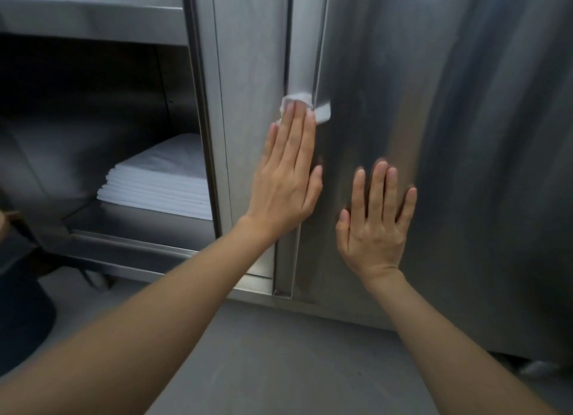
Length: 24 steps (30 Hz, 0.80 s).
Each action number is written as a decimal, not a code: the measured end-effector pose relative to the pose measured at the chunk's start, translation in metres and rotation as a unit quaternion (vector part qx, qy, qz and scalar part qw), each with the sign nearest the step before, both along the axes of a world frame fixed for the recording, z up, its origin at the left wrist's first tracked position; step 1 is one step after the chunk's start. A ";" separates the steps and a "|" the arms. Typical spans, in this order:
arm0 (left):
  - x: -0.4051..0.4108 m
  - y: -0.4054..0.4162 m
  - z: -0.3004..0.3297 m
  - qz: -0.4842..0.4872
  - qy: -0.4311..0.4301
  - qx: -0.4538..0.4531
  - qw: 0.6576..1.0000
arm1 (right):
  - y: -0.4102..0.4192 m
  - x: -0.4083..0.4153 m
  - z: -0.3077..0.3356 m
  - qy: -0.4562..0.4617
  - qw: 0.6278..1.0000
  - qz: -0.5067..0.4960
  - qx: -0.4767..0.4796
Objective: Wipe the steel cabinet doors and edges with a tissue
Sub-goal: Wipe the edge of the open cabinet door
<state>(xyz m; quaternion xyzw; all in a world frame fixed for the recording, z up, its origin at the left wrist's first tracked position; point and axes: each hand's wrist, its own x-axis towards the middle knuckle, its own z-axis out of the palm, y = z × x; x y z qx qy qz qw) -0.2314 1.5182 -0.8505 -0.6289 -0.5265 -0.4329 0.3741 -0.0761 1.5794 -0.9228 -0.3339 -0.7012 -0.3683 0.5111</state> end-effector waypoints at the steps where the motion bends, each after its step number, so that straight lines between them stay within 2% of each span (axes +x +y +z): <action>1: 0.000 0.003 0.003 -0.003 -0.001 0.007 1.000 | 0.000 0.000 0.000 0.000 1.000 0.002 0.003; 3: 0.000 0.002 -0.025 -0.002 0.001 -0.013 1.000 | 0.000 -0.001 0.000 -0.001 1.000 0.001 0.005; 7: 0.002 -0.027 -0.147 0.022 0.031 -0.130 0.991 | 0.002 -0.001 -0.002 -0.003 1.000 0.001 0.006; 9: 0.005 -0.038 -0.177 0.040 0.041 -0.165 0.985 | 0.003 -0.001 -0.003 -0.001 1.000 -0.001 0.008; 11: 0.006 -0.035 -0.164 0.041 0.036 -0.146 0.988 | 0.002 -0.002 -0.002 0.001 1.000 -0.003 0.010; 17: 0.001 0.003 -0.036 0.009 0.001 -0.007 1.000 | 0.003 -0.001 -0.004 -0.003 1.000 -0.006 0.006; 19: 0.001 0.005 -0.045 0.011 0.000 -0.005 1.000 | 0.002 -0.003 -0.004 -0.004 1.000 -0.001 0.008; 24: 0.006 -0.023 -0.157 0.034 0.028 -0.101 0.994 | 0.005 -0.003 -0.008 0.007 1.000 -0.013 0.020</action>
